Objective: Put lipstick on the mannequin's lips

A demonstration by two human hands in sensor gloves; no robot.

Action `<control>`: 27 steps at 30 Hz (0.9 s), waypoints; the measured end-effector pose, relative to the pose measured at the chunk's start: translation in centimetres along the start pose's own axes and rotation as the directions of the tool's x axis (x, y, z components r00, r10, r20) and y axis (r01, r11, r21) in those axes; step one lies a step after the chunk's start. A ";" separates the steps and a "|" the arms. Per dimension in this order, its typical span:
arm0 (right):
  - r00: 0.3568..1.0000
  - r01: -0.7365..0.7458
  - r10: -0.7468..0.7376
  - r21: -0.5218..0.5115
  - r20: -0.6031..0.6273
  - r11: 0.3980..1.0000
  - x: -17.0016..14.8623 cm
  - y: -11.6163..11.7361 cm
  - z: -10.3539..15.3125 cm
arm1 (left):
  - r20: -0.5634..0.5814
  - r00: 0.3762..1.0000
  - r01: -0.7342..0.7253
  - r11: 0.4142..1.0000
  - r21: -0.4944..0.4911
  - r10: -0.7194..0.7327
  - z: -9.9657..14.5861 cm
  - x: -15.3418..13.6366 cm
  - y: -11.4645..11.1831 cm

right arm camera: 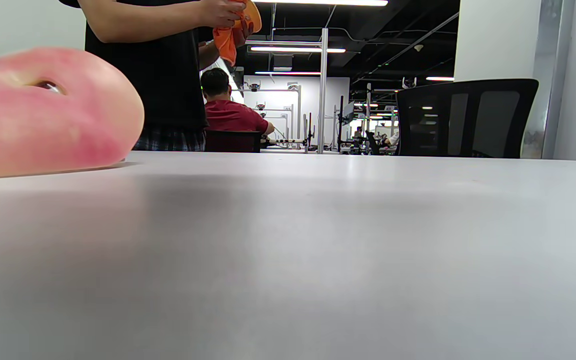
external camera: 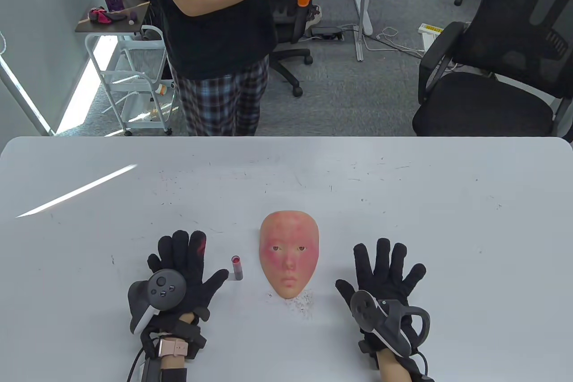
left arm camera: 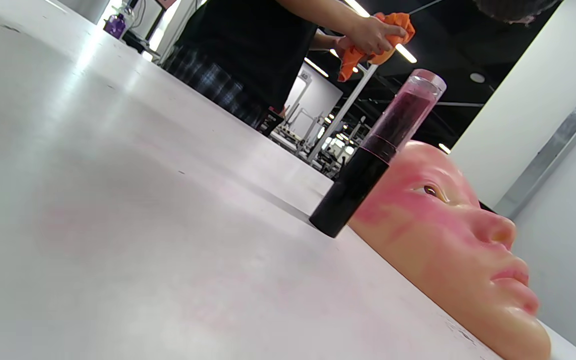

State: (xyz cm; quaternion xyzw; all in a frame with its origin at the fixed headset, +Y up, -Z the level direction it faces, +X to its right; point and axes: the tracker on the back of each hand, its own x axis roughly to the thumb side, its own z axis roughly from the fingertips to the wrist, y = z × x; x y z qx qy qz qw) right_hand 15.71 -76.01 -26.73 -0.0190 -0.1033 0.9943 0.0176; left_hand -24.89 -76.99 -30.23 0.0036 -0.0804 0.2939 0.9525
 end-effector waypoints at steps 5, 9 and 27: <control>1.000 0.003 -0.003 0.013 0.005 1.000 0.0 0.0 0.0 | 0.000 1.000 -0.025 0.996 -0.087 0.025 -1.1 1.4 -1.4; 1.000 0.004 -0.005 0.023 0.011 1.000 0.1 0.0 0.0 | -0.002 1.000 0.016 0.990 -0.142 -0.016 -2.0 2.4 -2.4; 0.996 0.025 -0.028 0.031 0.085 0.999 1.5 0.0 0.7 | 0.247 0.968 -0.047 0.998 -0.033 0.054 -1.4 8.6 -2.4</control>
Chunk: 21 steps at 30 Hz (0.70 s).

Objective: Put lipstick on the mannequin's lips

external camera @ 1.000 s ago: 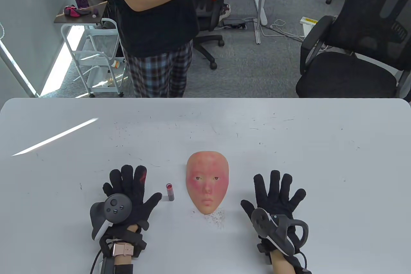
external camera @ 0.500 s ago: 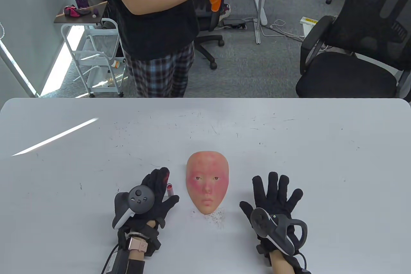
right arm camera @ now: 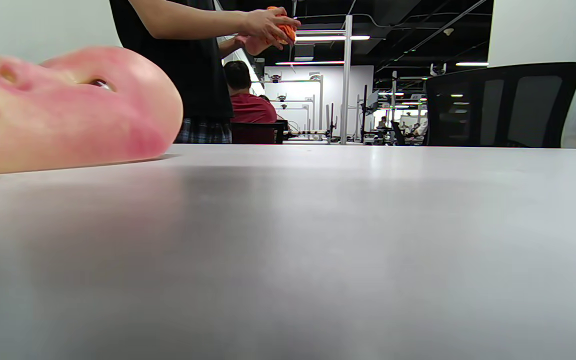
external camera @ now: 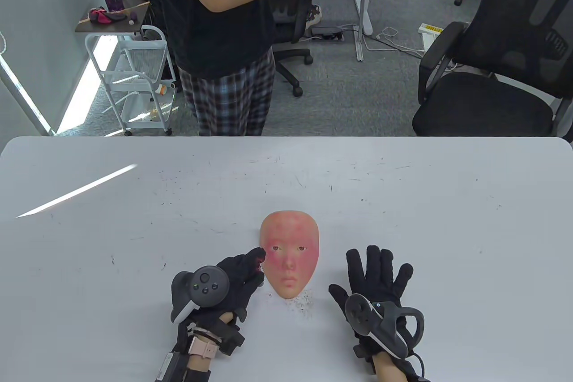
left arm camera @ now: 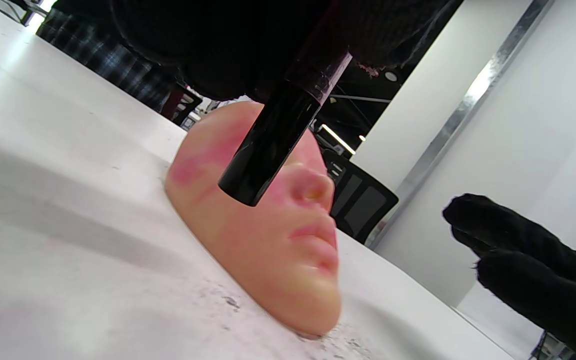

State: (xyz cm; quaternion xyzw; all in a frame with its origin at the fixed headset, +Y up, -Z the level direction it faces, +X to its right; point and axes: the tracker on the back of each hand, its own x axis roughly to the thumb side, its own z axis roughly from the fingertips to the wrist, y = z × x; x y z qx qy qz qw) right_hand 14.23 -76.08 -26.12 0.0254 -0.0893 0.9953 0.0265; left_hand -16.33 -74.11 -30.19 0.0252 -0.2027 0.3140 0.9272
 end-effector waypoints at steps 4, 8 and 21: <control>0.987 0.111 -0.107 -0.027 0.124 0.993 2.4 -0.2 0.5 | 0.060 0.998 -0.026 1.000 -0.001 0.026 -0.1 1.9 0.0; 0.904 0.337 -0.342 0.065 0.256 0.939 5.4 -0.4 1.0 | 0.130 0.988 -0.081 0.997 -0.013 0.082 0.0 4.0 -0.2; 0.905 0.370 -0.370 0.043 0.209 0.928 6.4 -0.4 1.4 | 0.147 0.983 -0.122 0.989 0.085 0.109 0.8 5.5 2.6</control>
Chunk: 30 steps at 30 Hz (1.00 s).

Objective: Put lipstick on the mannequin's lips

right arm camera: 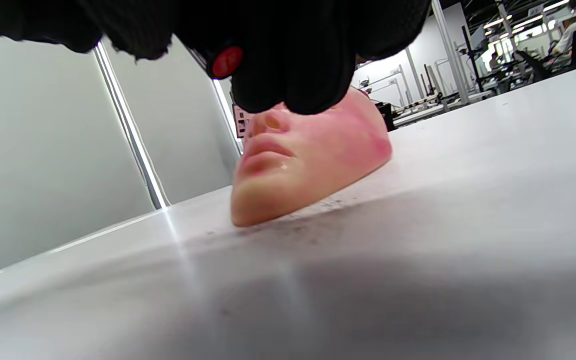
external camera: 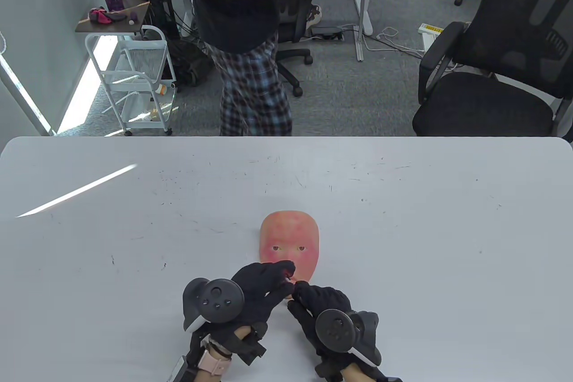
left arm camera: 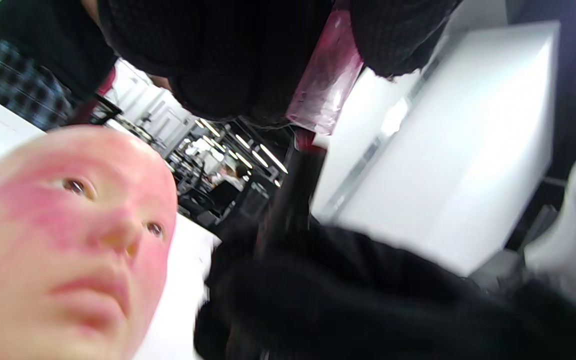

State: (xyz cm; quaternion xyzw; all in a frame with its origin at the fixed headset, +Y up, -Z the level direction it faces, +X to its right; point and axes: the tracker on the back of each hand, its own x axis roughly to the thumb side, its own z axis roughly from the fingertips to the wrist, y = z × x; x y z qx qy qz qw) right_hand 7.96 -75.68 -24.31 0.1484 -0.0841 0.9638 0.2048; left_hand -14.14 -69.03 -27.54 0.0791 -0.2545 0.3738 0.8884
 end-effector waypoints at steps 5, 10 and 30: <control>1.000 0.019 -0.019 -0.004 -0.017 1.000 -0.4 0.0 -0.1 | -0.174 0.965 0.200 0.980 0.001 -0.197 0.0 -4.3 1.3; 0.999 0.024 -0.024 -0.006 -0.024 1.000 -0.5 -0.1 -0.1 | -0.307 0.898 0.282 0.948 -0.148 -0.315 -0.9 -8.4 0.3; 1.000 0.011 -0.011 0.015 -0.016 1.000 -0.5 0.2 -0.2 | -0.330 0.812 0.363 0.859 -0.360 -0.481 -1.5 -11.0 -1.7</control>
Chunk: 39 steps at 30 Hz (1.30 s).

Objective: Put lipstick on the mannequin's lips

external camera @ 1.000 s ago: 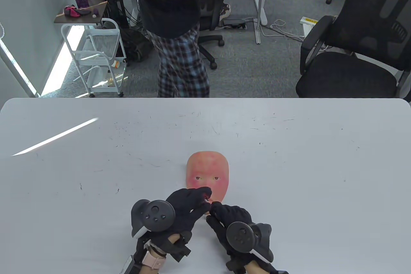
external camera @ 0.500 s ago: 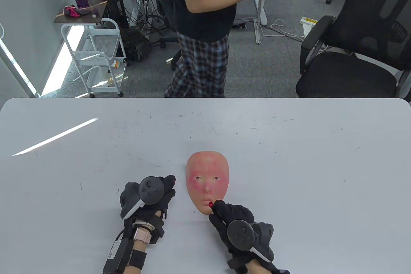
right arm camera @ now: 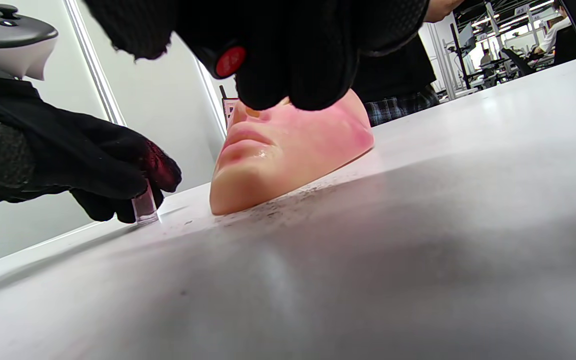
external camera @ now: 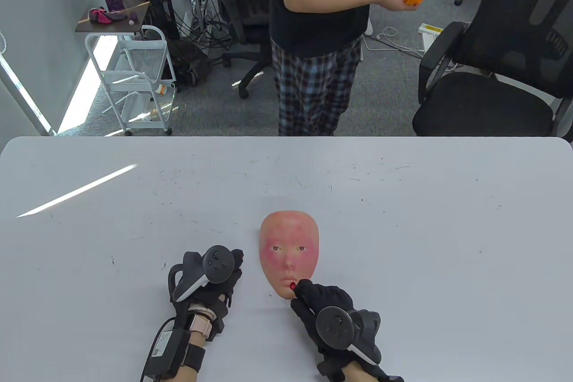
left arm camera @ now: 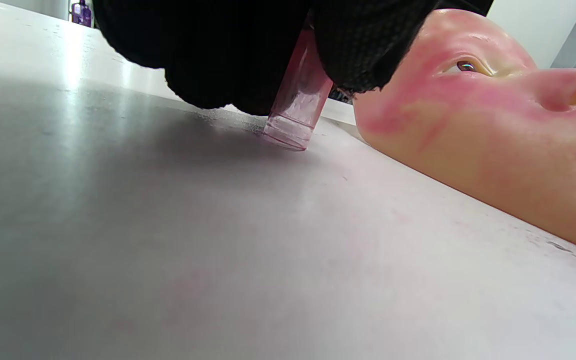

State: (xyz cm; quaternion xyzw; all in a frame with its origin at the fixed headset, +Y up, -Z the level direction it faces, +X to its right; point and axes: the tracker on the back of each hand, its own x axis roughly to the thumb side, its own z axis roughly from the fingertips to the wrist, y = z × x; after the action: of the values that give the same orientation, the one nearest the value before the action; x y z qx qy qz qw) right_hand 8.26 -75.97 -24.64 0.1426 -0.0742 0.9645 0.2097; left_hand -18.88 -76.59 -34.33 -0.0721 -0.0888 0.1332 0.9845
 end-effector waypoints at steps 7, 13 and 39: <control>1.000 -0.004 0.004 -0.003 0.002 1.000 0.0 0.0 0.0 | 0.084 0.994 -0.085 0.985 0.149 0.073 2.0 0.2 2.6; 0.994 0.103 -0.101 -0.085 0.030 0.991 0.5 -0.6 0.3 | 0.415 0.845 -0.413 0.905 0.104 0.338 5.0 5.0 3.9; 0.979 0.202 -0.202 -0.149 0.017 0.968 2.0 -1.2 1.1 | 0.447 0.463 -0.794 0.582 -0.175 0.766 4.2 7.5 -1.2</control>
State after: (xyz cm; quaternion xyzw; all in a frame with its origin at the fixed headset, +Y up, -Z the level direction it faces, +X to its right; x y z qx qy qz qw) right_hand 7.25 -74.37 -22.84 0.1338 -0.1319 0.9297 0.3168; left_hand -12.26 -75.21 -28.91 -0.0409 -0.2811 0.5833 0.7609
